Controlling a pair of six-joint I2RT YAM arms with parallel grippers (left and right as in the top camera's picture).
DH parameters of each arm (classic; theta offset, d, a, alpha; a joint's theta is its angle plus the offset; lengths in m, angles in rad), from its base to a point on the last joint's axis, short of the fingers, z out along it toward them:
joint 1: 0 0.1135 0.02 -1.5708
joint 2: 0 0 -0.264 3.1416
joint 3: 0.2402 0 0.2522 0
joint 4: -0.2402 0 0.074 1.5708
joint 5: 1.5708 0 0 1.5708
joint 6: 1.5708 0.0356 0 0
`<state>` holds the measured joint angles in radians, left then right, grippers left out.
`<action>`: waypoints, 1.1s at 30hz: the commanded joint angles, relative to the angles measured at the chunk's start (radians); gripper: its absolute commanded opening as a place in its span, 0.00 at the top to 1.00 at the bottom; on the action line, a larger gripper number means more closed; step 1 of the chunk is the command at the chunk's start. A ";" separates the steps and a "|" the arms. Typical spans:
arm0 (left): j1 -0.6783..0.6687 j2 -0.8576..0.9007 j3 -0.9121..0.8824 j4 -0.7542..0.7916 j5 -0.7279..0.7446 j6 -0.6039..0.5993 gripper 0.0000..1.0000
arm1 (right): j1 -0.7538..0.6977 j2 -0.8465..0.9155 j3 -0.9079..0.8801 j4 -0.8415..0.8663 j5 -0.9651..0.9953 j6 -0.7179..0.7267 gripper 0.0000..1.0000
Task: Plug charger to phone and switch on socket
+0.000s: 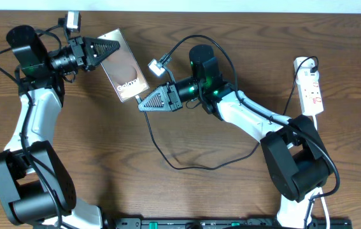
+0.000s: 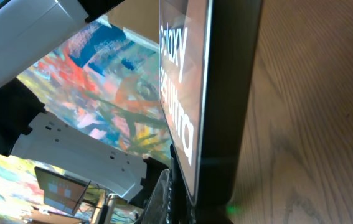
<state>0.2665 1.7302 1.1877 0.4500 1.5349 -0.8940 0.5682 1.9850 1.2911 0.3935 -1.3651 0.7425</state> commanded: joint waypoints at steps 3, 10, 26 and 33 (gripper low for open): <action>-0.004 -0.002 0.009 0.005 0.035 -0.028 0.93 | 0.000 -0.010 0.010 0.006 0.021 -0.011 0.99; -0.004 -0.002 0.009 0.005 0.035 -0.039 0.92 | 0.000 -0.010 0.010 0.006 0.021 -0.011 0.99; -0.005 -0.002 0.009 0.005 0.036 -0.023 0.92 | 0.000 -0.010 0.010 0.009 0.030 0.005 0.99; -0.005 -0.002 0.009 0.005 0.036 -0.013 0.92 | 0.000 -0.010 0.010 0.014 0.038 0.024 0.99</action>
<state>0.2665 1.7302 1.1877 0.4503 1.5345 -0.9154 0.5682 1.9850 1.2911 0.3958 -1.3647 0.7475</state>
